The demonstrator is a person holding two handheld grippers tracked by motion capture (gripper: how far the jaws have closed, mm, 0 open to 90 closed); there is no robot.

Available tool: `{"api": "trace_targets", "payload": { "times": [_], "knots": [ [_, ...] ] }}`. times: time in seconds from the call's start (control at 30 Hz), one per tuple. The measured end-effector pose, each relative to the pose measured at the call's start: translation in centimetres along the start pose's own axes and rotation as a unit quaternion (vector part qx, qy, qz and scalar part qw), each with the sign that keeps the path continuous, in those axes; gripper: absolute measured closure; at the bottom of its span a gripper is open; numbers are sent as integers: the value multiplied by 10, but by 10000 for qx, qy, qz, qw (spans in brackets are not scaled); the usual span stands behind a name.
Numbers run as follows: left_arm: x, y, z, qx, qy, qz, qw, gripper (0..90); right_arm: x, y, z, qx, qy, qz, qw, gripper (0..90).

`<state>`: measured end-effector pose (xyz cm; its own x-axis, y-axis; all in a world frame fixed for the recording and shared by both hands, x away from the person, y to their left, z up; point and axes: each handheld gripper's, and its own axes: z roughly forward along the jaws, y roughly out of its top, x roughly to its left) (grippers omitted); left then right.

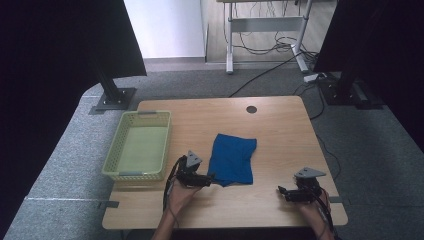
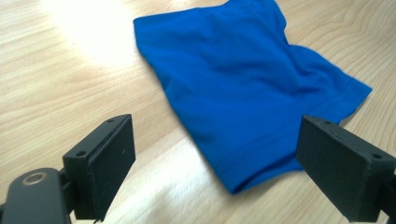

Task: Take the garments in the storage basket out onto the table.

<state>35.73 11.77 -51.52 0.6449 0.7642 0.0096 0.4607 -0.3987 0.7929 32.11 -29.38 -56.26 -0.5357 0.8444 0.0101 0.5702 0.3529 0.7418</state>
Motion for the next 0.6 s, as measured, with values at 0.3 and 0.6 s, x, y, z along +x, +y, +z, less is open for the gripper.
{"api": "trace_targets", "payload": {
  "times": [0.3,0.6],
  "knots": [
    [7,-22,-14,61,101,-134,9998,116,0,0,0,0,0,-1,10000,107],
    [10,-45,-20,168,210,-298,9992,116,0,0,0,-1,0,0,10000,107]
  ]
}}
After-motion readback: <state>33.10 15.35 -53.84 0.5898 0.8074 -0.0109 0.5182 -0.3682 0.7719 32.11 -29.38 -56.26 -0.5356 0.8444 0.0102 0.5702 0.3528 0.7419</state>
